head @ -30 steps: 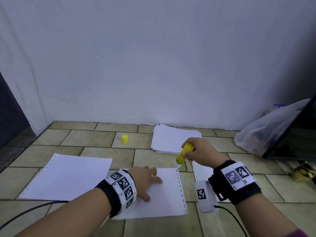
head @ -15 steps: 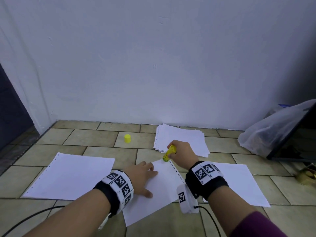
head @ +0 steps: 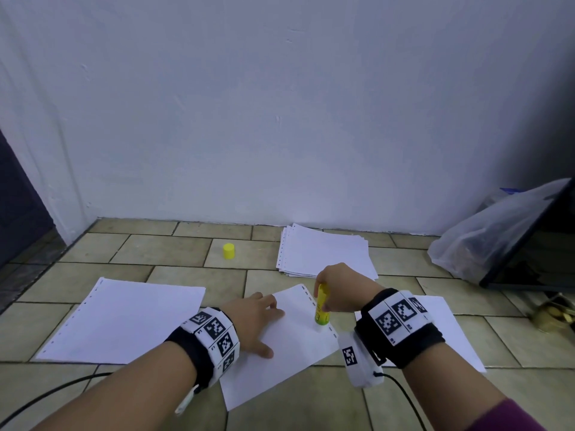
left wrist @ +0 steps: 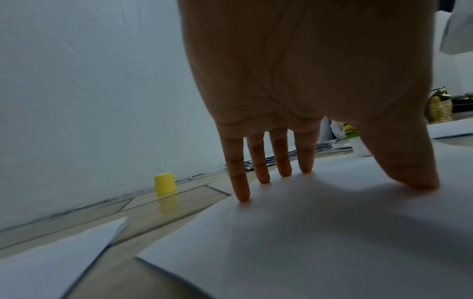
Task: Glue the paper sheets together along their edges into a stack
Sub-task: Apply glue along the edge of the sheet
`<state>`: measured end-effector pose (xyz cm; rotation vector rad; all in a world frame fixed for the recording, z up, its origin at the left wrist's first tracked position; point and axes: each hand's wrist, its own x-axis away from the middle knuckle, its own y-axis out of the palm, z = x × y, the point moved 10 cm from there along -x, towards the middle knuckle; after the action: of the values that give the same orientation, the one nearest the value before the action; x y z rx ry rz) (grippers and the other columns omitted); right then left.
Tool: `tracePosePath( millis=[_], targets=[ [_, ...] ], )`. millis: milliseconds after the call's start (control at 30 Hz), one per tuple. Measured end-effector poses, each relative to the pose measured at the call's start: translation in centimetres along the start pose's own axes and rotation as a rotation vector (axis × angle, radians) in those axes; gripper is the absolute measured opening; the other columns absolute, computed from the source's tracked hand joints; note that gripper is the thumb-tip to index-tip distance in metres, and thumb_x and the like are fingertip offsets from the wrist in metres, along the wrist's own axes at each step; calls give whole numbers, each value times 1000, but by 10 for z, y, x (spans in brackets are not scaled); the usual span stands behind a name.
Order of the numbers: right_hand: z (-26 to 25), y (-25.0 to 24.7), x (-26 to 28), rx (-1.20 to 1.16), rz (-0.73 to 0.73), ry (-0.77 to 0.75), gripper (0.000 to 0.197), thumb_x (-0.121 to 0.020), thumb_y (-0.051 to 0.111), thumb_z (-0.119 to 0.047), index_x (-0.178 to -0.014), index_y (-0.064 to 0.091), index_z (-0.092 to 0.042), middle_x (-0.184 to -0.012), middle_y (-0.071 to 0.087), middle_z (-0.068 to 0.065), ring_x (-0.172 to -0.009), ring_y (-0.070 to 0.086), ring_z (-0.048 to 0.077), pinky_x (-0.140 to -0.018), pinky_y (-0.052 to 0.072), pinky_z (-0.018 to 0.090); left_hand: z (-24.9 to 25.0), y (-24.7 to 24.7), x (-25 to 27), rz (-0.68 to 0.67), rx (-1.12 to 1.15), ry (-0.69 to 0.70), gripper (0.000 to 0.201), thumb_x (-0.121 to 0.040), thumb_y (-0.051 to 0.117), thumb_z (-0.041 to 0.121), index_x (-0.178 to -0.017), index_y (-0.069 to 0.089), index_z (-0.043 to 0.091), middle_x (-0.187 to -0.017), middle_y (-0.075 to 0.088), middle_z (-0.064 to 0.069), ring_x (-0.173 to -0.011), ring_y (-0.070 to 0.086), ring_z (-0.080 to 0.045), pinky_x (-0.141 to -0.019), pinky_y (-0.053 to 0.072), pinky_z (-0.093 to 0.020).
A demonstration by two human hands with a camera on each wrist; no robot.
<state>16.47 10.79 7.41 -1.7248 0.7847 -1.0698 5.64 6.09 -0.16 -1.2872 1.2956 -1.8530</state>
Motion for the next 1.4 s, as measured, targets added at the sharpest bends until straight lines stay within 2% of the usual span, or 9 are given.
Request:
tracePosePath(
  millis=[67, 300, 400, 633, 733, 867, 1033, 1133, 1400],
  targets=[
    [1, 2, 4, 20, -25, 5, 28, -82, 68, -10, -109, 68, -12, -112, 64, 5, -85, 55, 15, -56, 41, 15, 0, 1, 0, -4, -10, 2, 78, -86, 61, 53, -150, 23, 29, -149, 24, 3, -134, 28, -18, -107, 36, -39],
    [4, 7, 9, 22, -70, 18, 28, -81, 68, -9, -109, 68, -9, -104, 69, 9, -84, 67, 19, -75, 56, 28, 1, 4, -1, -58, -113, 21, 65, -96, 50, 41, -151, 17, 39, -148, 23, -1, -133, 29, -23, -106, 37, -42],
    [9, 0, 11, -56, -46, 39, 26, -82, 66, -7, -108, 68, -7, -92, 66, 6, -68, 60, 14, -69, 54, 24, -3, 2, 1, -74, -125, 2, 60, -97, 50, 34, -151, 22, 35, -143, 30, -5, -127, 39, -26, -103, 40, -39],
    [19, -27, 12, -301, 100, 47, 19, -79, 66, -5, -97, 65, -10, -70, 57, -4, -54, 55, 8, -53, 47, 16, -7, -4, 8, -19, -79, -23, 68, -82, 67, 51, -137, 41, 19, -139, 30, -1, -122, 42, -23, -96, 43, -37],
    [18, -26, 9, -348, 122, 48, 20, -79, 66, -6, -98, 64, -11, -77, 58, -1, -59, 57, 11, -55, 48, 19, -2, 0, 10, 1, -12, -9, 72, -83, 66, 50, -137, 36, 13, -149, 19, 3, -127, 39, -21, -98, 44, -39],
    [20, -21, 6, -391, 150, 57, 22, -79, 67, -5, -99, 65, -10, -92, 58, 3, -73, 59, 18, -68, 54, 28, -4, 4, 9, -13, -31, -15, 77, -85, 62, 52, -147, 27, 22, -155, 15, 2, -138, 26, -21, -108, 36, -42],
    [16, -21, -3, -435, 231, 48, 21, -79, 65, -7, -97, 62, -18, -99, 54, 0, -86, 54, 18, -65, 46, 20, -8, 4, 6, -33, -95, -124, 76, -86, 57, 57, -145, 30, 18, -140, 34, -8, -124, 41, -28, -99, 42, -43],
    [9, -17, -12, -431, 274, 31, 27, -82, 62, -8, -107, 63, -16, -104, 56, 1, -90, 49, 13, -59, 36, 11, -6, 4, 5, -5, -84, -149, 74, -87, 55, 58, -143, 32, 16, -137, 35, -9, -125, 37, -27, -97, 41, -41],
    [-28, 4, -38, -450, 286, -39, 29, -85, 63, -11, -114, 61, -17, -117, 60, 7, -93, 53, 16, -72, 38, 19, -5, 7, 5, 1, -66, -167, 76, -89, 52, 57, -147, 26, 15, -144, 27, -10, -130, 31, -29, -100, 41, -42]
  ],
)
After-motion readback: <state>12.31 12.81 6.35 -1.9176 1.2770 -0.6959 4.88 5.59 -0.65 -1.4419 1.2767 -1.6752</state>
